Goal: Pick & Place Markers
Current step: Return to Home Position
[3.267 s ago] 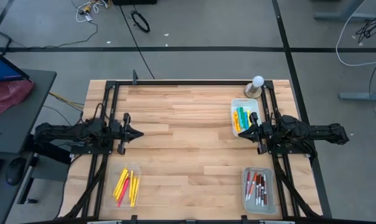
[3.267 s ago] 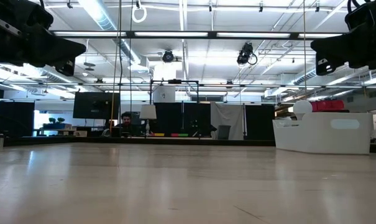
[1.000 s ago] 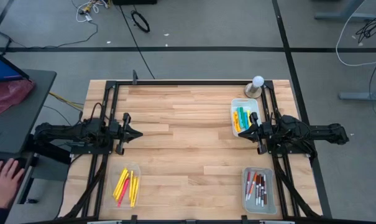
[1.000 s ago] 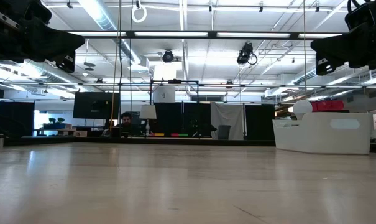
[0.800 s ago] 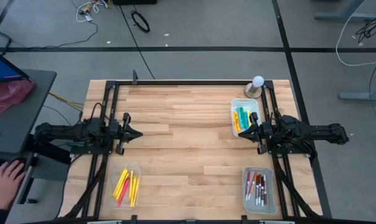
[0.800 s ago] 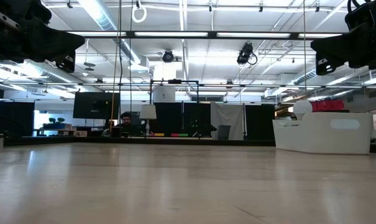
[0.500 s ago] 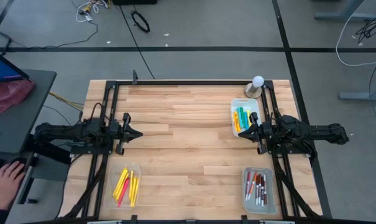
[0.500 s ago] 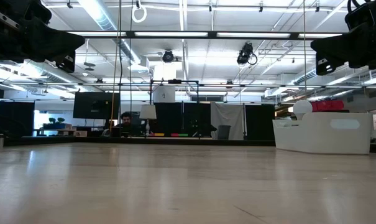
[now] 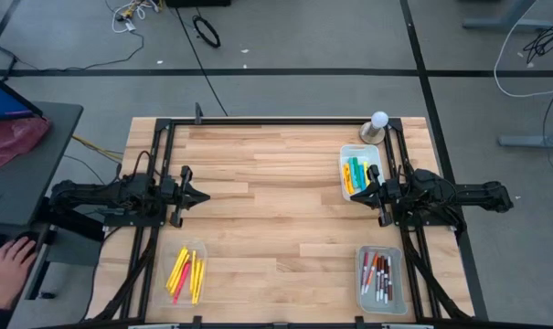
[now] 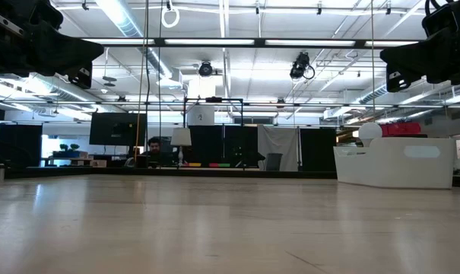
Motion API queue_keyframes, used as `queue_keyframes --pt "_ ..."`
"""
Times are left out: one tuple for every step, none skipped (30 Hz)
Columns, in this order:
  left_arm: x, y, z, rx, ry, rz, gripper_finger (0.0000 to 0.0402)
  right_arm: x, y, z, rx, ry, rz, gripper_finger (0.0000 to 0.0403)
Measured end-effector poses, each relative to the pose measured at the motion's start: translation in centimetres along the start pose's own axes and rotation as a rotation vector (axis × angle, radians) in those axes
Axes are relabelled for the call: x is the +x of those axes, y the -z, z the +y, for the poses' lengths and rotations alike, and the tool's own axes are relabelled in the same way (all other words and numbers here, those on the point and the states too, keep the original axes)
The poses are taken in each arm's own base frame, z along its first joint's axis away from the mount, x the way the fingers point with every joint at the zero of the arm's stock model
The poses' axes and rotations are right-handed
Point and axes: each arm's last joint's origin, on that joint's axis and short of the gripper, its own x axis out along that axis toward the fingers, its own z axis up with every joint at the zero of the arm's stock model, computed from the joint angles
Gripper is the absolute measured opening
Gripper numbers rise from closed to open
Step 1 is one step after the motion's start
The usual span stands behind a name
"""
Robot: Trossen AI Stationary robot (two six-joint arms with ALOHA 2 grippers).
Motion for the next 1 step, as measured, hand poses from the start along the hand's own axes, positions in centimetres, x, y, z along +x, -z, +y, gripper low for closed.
queue_keyframes --pt "0.00 0.00 0.00 0.000 0.000 0.000 0.0018 0.00 0.00 0.00 0.000 0.001 0.000 0.0020"
